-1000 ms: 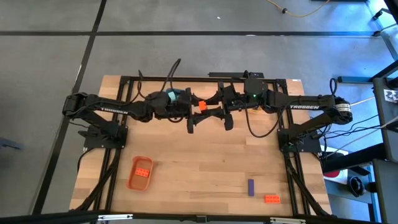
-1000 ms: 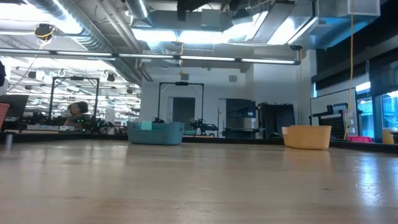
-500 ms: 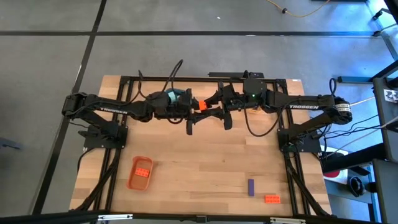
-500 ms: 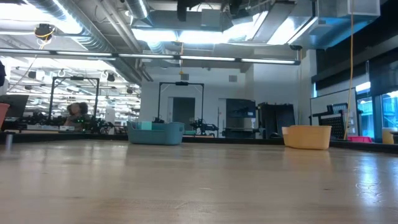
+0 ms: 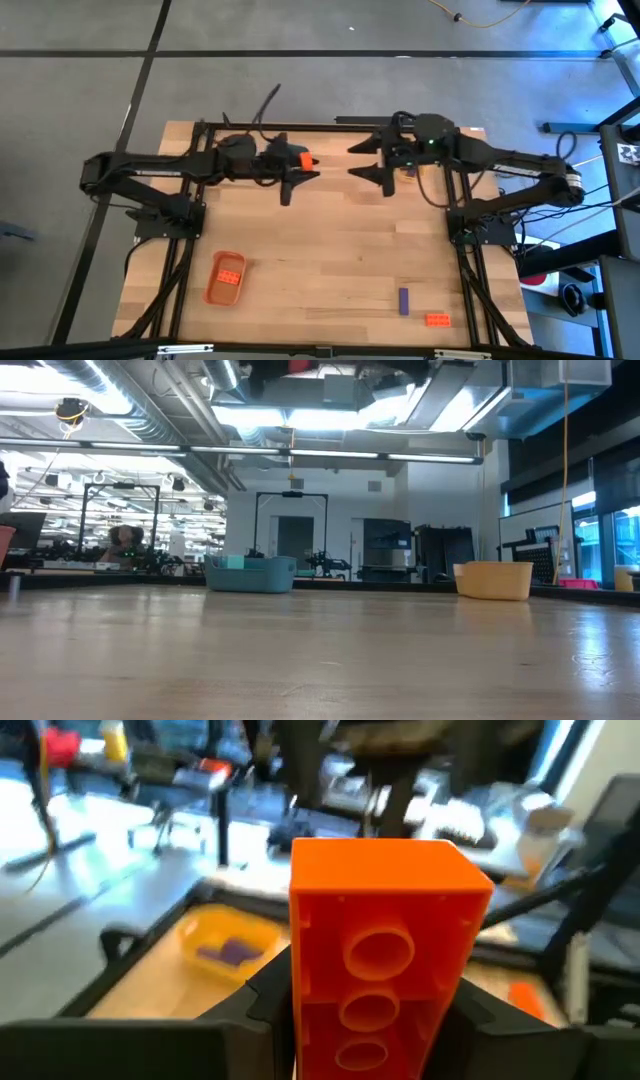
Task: Sort & place blocks by color
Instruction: Put the top orange game piece into the orange bin
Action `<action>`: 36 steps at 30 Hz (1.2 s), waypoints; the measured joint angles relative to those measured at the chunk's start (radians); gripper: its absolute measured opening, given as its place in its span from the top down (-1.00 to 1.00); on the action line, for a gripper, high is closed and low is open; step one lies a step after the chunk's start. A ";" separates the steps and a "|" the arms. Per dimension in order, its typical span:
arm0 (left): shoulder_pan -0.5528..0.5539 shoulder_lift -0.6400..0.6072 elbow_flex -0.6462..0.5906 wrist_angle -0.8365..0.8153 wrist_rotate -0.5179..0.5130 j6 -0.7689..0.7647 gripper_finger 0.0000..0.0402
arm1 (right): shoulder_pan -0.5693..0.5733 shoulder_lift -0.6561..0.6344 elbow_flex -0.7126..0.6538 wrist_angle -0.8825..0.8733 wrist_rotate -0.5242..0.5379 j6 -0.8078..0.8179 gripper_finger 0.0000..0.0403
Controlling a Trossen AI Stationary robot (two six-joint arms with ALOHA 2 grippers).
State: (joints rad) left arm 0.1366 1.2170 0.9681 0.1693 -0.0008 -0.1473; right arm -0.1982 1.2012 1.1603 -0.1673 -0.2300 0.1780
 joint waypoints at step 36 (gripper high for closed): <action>-0.034 -0.329 -0.295 0.082 -0.035 -0.172 0.37 | -0.008 -0.244 -0.489 0.509 0.019 0.173 -0.54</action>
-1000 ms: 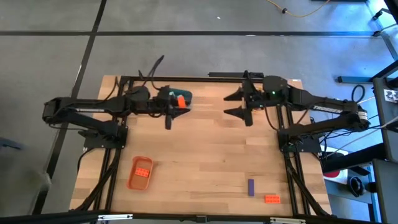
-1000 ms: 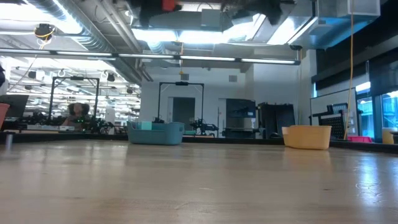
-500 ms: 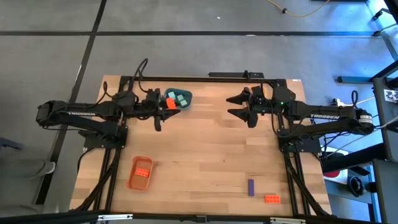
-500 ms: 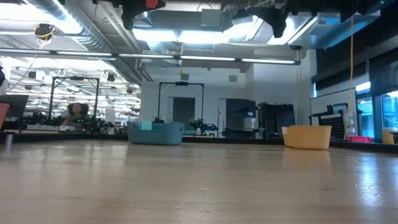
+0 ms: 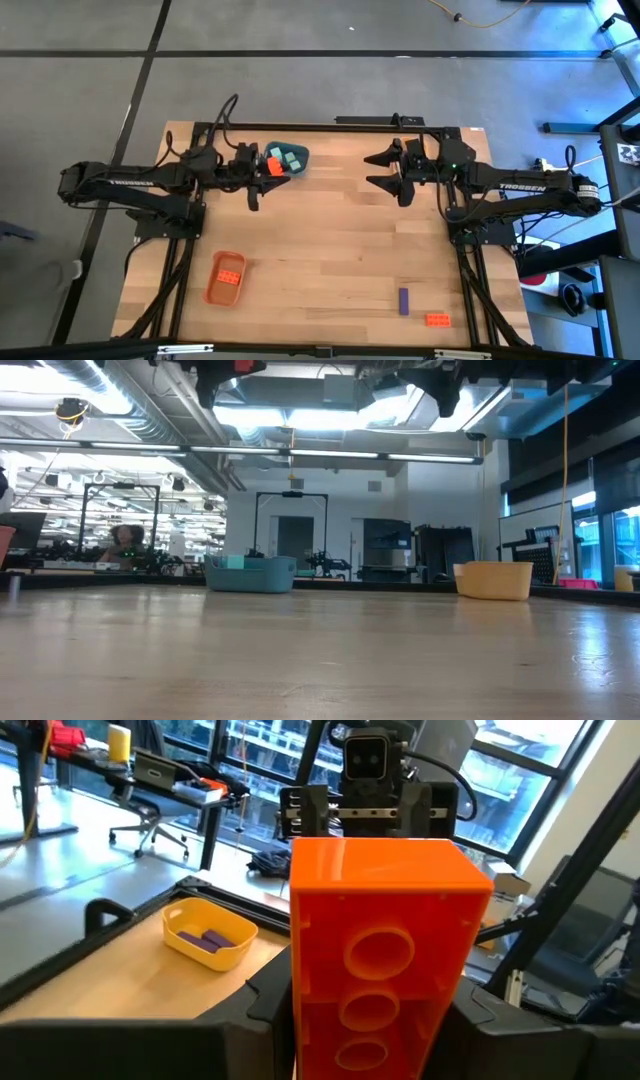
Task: Sort & place blocks by color
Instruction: Put the top orange game piece into the orange bin
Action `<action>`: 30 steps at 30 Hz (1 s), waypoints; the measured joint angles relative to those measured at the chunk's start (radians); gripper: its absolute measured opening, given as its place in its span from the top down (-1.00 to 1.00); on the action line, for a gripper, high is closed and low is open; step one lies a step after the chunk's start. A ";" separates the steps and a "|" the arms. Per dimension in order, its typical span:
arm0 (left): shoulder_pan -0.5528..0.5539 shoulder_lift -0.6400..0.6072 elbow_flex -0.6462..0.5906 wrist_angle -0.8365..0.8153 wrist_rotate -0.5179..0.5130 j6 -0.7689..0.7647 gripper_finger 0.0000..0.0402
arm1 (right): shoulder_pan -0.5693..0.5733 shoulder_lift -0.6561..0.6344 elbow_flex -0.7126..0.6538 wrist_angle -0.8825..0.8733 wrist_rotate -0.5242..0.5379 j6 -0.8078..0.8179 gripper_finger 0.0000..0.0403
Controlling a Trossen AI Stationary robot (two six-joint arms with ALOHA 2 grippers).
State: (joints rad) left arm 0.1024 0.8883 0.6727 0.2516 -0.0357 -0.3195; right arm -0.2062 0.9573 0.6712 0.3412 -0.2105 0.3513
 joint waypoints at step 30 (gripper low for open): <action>-0.001 -0.015 0.000 -0.064 0.082 -0.011 0.37 | 0.000 0.001 0.001 -0.031 0.000 -0.016 -0.54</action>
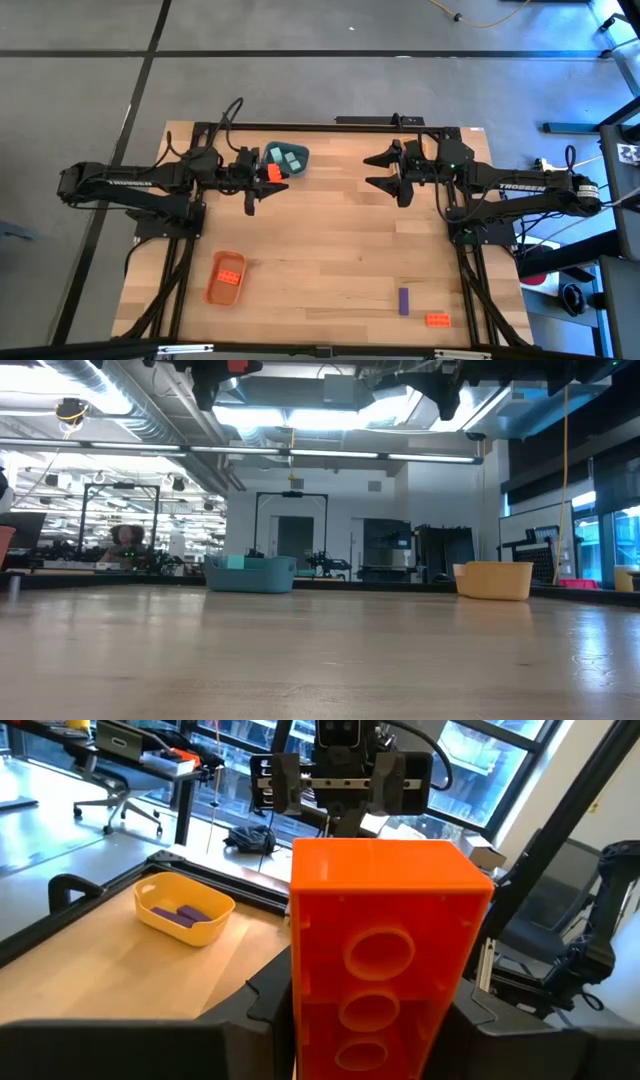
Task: Sort & place blocks by color
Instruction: Put the top orange game piece into the orange bin
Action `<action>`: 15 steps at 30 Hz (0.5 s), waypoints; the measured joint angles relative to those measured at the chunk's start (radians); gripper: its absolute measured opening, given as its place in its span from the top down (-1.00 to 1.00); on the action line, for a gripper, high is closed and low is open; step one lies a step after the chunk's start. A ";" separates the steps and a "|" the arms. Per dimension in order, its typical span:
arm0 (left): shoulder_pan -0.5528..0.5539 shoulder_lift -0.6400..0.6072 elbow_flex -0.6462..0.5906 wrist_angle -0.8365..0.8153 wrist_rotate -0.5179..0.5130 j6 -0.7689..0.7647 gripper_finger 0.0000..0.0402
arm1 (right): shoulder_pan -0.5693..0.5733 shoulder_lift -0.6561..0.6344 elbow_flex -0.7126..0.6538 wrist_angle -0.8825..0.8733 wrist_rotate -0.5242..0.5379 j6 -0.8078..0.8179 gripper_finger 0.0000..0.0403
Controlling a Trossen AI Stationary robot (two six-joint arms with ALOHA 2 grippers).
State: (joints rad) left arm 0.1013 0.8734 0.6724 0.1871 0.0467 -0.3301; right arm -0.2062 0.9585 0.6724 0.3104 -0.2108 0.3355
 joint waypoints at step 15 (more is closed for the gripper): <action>-0.001 0.000 0.003 -0.015 0.149 -0.022 0.37 | 0.000 0.002 0.000 -0.006 0.000 0.000 -0.54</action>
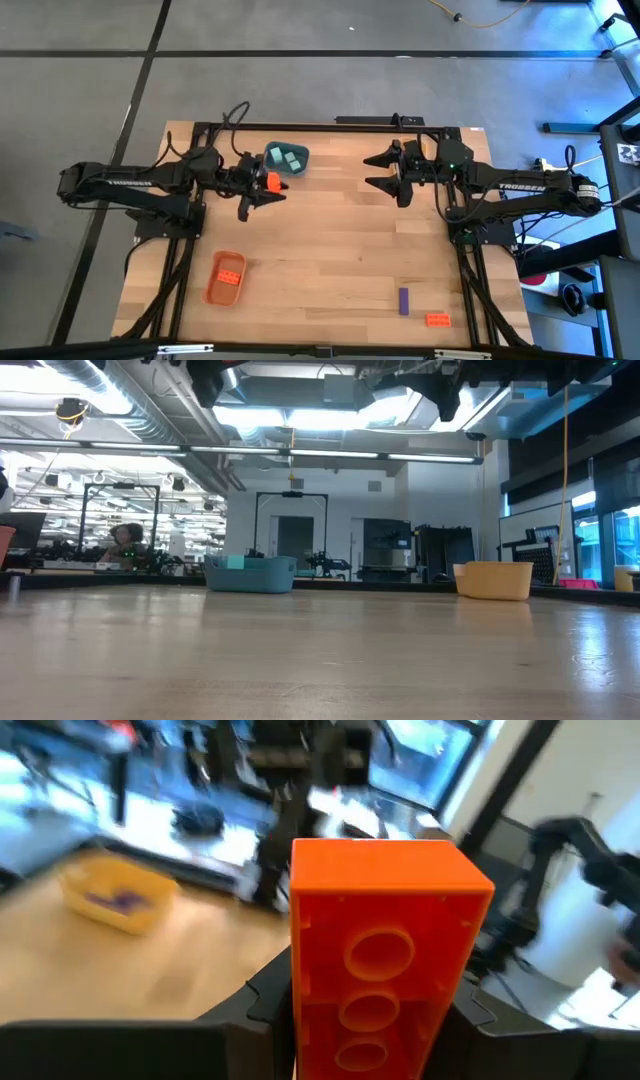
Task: Sort & place blocks by color
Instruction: Put the top orange game piece into the orange bin
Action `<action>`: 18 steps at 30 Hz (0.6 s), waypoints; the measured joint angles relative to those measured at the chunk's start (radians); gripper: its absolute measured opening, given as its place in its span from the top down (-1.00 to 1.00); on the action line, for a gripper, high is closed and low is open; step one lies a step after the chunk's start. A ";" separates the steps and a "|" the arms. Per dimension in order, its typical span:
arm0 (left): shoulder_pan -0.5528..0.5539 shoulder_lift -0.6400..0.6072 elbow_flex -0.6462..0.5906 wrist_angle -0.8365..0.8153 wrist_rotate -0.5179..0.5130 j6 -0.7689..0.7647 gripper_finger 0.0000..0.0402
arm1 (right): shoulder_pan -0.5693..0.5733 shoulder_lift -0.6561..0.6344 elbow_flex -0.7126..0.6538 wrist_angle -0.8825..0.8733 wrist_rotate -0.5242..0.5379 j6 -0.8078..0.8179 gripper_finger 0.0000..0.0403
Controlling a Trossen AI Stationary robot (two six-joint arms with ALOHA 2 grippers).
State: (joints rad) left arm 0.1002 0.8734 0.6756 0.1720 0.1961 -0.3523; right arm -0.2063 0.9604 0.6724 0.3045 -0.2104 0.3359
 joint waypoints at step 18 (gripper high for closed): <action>-0.712 0.229 0.311 -1.025 -0.103 -0.359 0.37 | 0.000 0.000 0.000 0.000 0.000 -0.001 -0.54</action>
State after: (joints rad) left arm -0.6113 1.1024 0.9866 -0.8527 0.0928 -0.7110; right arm -0.2062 0.9604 0.6724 0.3042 -0.2104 0.3349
